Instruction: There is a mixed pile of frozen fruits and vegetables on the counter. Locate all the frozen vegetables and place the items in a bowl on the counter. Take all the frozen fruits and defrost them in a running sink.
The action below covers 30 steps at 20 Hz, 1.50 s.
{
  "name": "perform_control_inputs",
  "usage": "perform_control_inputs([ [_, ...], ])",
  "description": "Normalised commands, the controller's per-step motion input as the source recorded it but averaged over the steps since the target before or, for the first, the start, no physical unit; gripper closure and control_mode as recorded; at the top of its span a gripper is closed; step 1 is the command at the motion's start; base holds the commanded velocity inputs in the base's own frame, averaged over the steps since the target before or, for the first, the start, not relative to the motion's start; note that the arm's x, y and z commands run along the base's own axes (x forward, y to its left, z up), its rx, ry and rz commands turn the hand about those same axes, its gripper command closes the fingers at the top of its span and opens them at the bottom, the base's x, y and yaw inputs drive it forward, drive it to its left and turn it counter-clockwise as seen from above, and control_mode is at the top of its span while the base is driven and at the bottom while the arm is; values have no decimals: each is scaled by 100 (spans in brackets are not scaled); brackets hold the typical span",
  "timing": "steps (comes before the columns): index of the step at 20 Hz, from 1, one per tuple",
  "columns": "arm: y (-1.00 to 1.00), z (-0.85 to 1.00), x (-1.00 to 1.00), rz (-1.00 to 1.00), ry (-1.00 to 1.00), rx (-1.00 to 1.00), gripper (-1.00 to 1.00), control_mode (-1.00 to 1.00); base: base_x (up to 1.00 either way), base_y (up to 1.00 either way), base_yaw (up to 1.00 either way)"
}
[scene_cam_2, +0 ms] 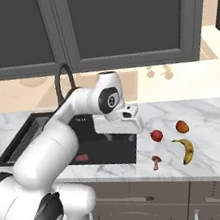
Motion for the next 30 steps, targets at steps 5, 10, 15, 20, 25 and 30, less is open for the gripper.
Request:
perform_control_inputs([
  [5,-47,-56,21,-3,14,2,-100,-100,0,0,0],
  [10,-47,-41,18,0,1,8,-100,-100,0,0,0],
  [15,-43,-31,11,5,-1,6,-100,-100,0,0,0],
  [20,-31,-33,9,6,-3,7,-100,-100,0,0,0],
  [25,-18,-33,11,6,-3,3,-100,-100,0,0,0],
  [30,-3,-29,14,4,-3,0,-100,-100,0,0,0],
])
